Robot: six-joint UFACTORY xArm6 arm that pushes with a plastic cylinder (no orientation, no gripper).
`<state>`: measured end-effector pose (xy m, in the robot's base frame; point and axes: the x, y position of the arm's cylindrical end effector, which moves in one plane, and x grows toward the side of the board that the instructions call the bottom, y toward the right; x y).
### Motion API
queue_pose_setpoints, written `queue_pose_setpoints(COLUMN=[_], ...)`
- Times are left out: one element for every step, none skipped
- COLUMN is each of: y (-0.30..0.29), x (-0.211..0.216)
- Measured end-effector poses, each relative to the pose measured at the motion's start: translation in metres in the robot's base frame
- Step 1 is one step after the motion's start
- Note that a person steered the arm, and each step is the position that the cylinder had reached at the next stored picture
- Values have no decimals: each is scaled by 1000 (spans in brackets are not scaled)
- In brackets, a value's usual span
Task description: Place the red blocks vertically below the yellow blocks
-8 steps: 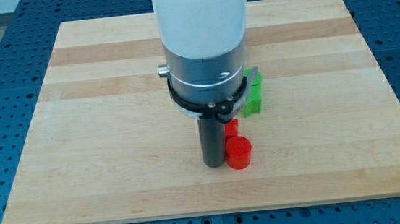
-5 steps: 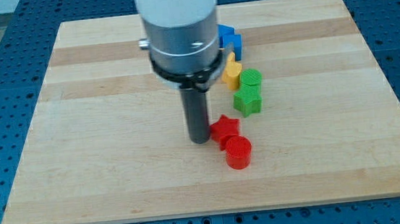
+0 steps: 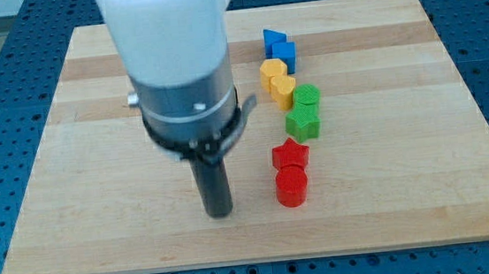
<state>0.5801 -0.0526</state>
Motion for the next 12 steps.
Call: queue_pose_setpoints(y=[22,43,69,76,76,76,76,76,66,66,125,219], x=[36,36,28,14,3,-3,-14,-22,-15,30,37,10])
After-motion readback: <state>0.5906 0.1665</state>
